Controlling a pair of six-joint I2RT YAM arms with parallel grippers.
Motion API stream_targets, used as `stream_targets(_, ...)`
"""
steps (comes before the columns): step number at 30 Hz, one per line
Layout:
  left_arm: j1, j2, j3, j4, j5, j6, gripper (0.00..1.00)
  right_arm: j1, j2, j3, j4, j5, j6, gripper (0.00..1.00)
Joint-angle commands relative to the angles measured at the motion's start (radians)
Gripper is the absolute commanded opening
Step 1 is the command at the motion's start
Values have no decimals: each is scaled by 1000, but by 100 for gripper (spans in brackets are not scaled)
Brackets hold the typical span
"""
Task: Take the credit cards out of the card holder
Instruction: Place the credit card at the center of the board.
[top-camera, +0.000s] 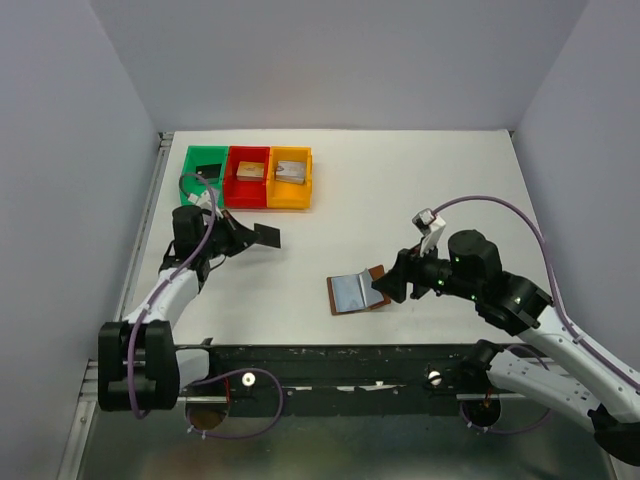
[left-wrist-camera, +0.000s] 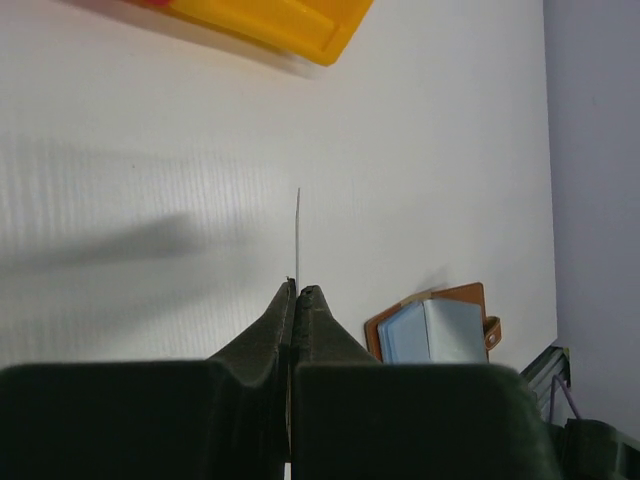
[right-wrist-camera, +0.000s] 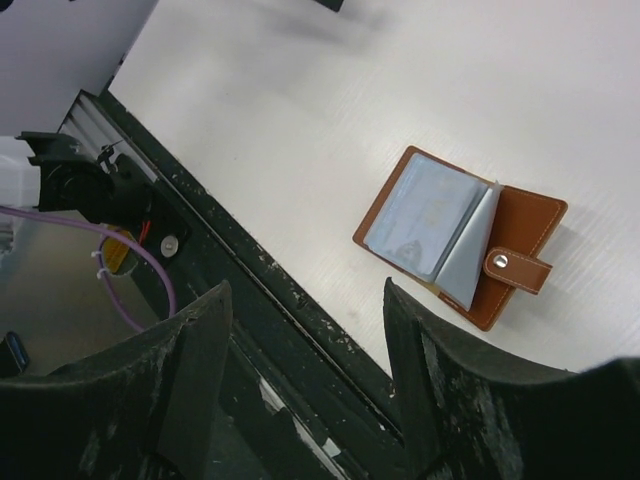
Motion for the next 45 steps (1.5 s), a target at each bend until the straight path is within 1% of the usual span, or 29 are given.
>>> stream_targets(1, 123, 146, 78, 28, 235, 6, 0, 1, -4, -37, 44, -57, 13, 69)
stream_targets(3, 151, 197, 75, 62, 274, -6, 0, 1, -7, -49, 52, -57, 13, 69)
stream_targets(4, 154, 207, 74, 69, 271, -1, 0, 1, -10, -52, 56, -55, 16, 69)
stream_targets(10, 158, 258, 113, -1, 188, 54, 0, 1, 4, -61, 68, -57, 16, 69)
stream_targets(15, 158, 338, 153, -15, 150, 60, 0, 1, 24, -58, 71, -69, 18, 68)
stream_targets(23, 160, 447, 195, -15, 147, 69, 0, 1, 19, -60, 65, -54, 16, 68)
stream_targets(26, 165, 467, 205, -16, 136, 72, 5, 1, 23, -55, 62, -49, 15, 69)
stream_targets(29, 166, 479, 219, -36, 131, 83, 15, 1, 21, -58, 59, -43, 15, 68)
stream_targets(32, 166, 478, 230, -61, 119, 100, 20, 1, 23, -58, 61, -41, 15, 69)
stream_targets(45, 171, 474, 251, -114, 90, 131, 27, 1, 19, -68, 59, -41, 15, 69)
